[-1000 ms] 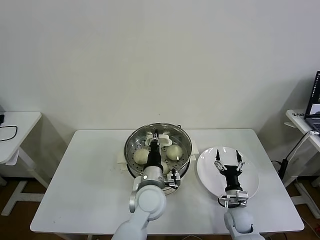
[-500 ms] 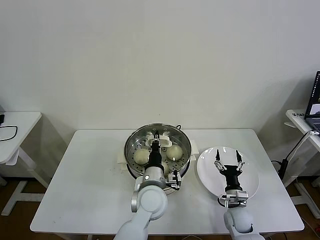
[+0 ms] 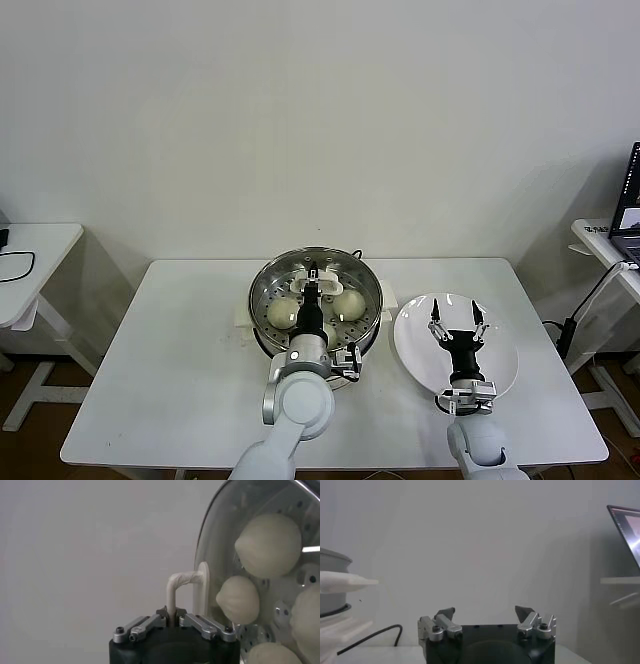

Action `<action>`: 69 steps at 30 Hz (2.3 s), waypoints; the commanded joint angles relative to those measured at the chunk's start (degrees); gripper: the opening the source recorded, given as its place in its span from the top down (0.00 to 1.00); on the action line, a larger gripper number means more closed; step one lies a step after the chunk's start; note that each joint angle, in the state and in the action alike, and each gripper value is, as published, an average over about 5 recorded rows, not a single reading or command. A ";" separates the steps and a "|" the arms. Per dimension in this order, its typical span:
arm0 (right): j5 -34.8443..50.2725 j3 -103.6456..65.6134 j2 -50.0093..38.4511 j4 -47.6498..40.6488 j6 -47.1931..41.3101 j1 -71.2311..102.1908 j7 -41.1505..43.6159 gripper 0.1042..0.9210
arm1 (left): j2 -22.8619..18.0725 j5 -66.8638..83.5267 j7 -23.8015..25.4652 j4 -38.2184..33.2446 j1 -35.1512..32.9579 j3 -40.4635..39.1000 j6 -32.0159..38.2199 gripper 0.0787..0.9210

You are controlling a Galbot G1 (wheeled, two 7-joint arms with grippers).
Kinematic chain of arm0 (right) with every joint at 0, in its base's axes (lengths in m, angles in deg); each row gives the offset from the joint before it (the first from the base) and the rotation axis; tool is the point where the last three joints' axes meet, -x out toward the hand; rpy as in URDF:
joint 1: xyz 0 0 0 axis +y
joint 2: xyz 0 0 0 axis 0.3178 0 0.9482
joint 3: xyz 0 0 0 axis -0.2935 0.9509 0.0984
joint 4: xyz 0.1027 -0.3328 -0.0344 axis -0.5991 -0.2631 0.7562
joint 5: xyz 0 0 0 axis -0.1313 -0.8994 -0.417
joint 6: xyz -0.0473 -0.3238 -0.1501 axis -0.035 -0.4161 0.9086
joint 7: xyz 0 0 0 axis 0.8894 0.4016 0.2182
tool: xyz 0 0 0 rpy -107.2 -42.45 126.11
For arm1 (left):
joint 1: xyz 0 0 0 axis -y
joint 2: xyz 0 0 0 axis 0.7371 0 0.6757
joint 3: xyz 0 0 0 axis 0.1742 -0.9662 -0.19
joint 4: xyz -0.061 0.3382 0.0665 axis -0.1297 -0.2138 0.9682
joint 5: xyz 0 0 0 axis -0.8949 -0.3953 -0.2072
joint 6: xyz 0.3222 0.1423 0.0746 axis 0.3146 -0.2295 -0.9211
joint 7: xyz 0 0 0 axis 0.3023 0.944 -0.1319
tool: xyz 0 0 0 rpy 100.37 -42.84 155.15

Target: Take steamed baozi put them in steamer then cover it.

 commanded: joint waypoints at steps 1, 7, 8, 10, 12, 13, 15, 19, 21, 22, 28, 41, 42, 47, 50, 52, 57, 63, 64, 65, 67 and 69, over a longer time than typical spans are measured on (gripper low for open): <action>-0.09 -0.03 0.10 0.00 0.06 -0.03 -0.01 0.12 | -0.13 -0.54 0.03 0.27 -0.12 0.16 0.41 0.87; -0.08 -0.09 0.07 0.06 0.06 -0.05 -0.01 0.12 | -0.18 -0.45 -0.08 0.31 -0.25 0.58 0.86 0.87; -0.08 -0.08 0.08 0.04 0.06 -0.05 -0.01 0.12 | -0.19 -0.41 -0.11 0.26 -0.26 0.57 0.90 0.87; -0.10 -0.05 0.10 0.03 0.06 -0.02 -0.01 0.12 | -0.25 -0.34 -0.18 0.13 -0.31 0.56 0.90 0.86; -0.13 -0.02 0.11 0.04 0.06 0.04 -0.01 0.12 | -0.27 -0.27 -0.24 -0.12 -0.41 0.53 0.89 0.82; -0.14 0.00 0.10 0.05 0.06 0.07 -0.01 0.12 | -0.27 -0.24 -0.26 -0.29 -0.48 0.52 0.88 0.80; -0.16 0.00 0.08 0.06 0.06 0.11 -0.01 0.12 | -0.20 -0.18 -0.24 -0.70 -0.70 0.50 0.87 0.73; -0.14 0.00 0.04 0.11 0.05 0.08 -0.03 0.12 | 0.04 0.06 -0.19 -1.92 -1.42 0.47 0.89 0.59; -0.15 0.04 0.02 0.19 0.04 0.04 -0.04 0.12 | 0.19 0.29 -0.15 -2.82 -1.95 0.45 0.91 0.52; -0.15 0.07 0.02 0.24 0.03 0.02 -0.04 0.12 | 0.29 0.48 -0.13 -3.35 -2.24 0.43 0.90 0.49; -0.29 0.23 0.13 0.54 -0.02 0.00 -0.08 0.12 | 1.42 1.66 0.19 -7.37 -4.43 -0.05 0.86 0.30; 0.04 0.68 -0.51 1.00 -1.22 0.18 0.46 0.12 | 7.44 13.21 0.23 -22.50 -11.49 0.10 -0.17 0.16; 0.34 0.84 -0.71 1.13 -1.63 0.30 0.48 0.12 | 8.51 15.39 0.22 -24.26 -12.35 0.78 -0.35 0.14; 2.17 1.84 -1.80 1.90 -3.92 0.81 0.03 0.12 | 13.79 30.60 -0.84 -31.13 -16.90 7.08 -0.79 0.12; 2.86 2.71 -2.52 2.67 -5.60 1.09 -0.55 0.12 | 16.19 48.11 -7.07 -32.70 -18.61 13.10 -0.21 0.12; 3.24 3.23 -2.91 3.42 -6.53 1.35 -0.73 0.12 | 16.57 62.32 -14.51 -31.01 -18.41 18.27 2.76 0.12; 6.02 4.13 -3.72 6.01 -8.25 2.42 0.40 0.12 | 16.15 88.65 -23.12 -20.67 -16.20 29.94 13.65 0.12; 7.87 4.25 -4.05 7.27 -8.06 3.87 2.32 0.12 | 16.33 97.86 -20.46 -7.64 -15.01 35.46 25.34 0.12; 8.10 4.24 -4.09 7.37 -7.58 4.17 2.64 0.12 | 16.32 97.98 -19.87 -6.39 -15.01 35.57 26.78 0.12; 8.31 4.22 -4.13 7.49 -7.13 4.44 2.94 0.12 | 16.29 98.01 -19.49 -5.57 -15.05 35.57 27.81 0.12; 8.43 4.14 -4.28 7.86 -6.88 5.00 3.16 0.12 | 16.12 98.06 -18.69 -4.38 -15.17 35.49 29.52 0.12; 8.46 3.95 -4.46 8.33 -6.94 5.45 3.10 0.12 | 15.88 98.06 -18.12 -4.01 -15.31 35.37 30.25 0.12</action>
